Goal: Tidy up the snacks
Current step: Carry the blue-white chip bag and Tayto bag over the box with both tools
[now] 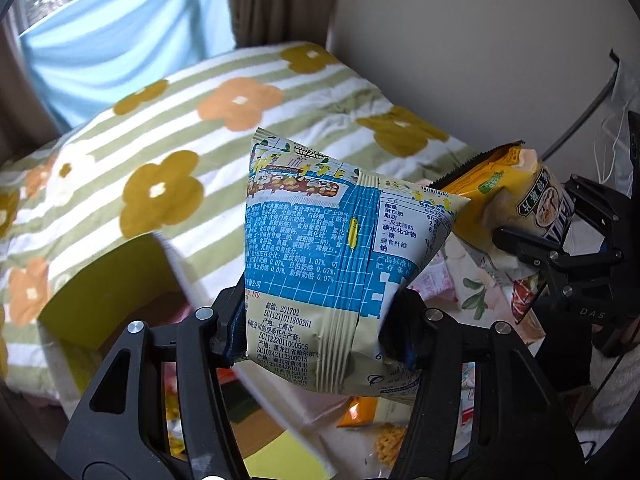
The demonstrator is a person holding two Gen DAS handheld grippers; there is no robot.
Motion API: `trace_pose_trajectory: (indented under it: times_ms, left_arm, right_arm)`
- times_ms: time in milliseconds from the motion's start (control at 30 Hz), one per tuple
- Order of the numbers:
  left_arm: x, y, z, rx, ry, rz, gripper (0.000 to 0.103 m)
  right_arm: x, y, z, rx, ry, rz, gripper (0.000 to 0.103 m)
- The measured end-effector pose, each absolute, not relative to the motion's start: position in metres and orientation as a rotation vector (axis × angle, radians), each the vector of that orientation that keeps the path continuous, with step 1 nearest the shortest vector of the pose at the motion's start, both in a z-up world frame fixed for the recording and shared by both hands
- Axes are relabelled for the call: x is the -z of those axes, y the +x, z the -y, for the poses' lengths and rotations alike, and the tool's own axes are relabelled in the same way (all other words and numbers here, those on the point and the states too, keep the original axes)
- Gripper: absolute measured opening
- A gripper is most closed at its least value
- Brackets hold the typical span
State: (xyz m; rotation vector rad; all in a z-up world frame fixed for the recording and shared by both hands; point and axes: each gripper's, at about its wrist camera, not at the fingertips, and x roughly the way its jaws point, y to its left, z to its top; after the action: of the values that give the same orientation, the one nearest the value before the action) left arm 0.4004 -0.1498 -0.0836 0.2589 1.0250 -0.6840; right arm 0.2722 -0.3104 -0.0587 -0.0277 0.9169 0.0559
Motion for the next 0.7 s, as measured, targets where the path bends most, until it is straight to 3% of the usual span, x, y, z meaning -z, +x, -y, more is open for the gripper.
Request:
trace_pose_trajectory:
  times_ms: [333, 700]
  left_arm:
    - [0.054, 0.388, 0.001, 0.504, 0.132, -0.974, 0.054]
    - [0.110, 0.372, -0.114, 0.328, 0.047, -1.071, 0.054]
  right_arm:
    - [0.026, 0.293, 0.182, -0.232, -0.047, -0.861, 0.053]
    - [0.061, 0.313, 0.070, -0.374, -0.002, -0.950, 0.053]
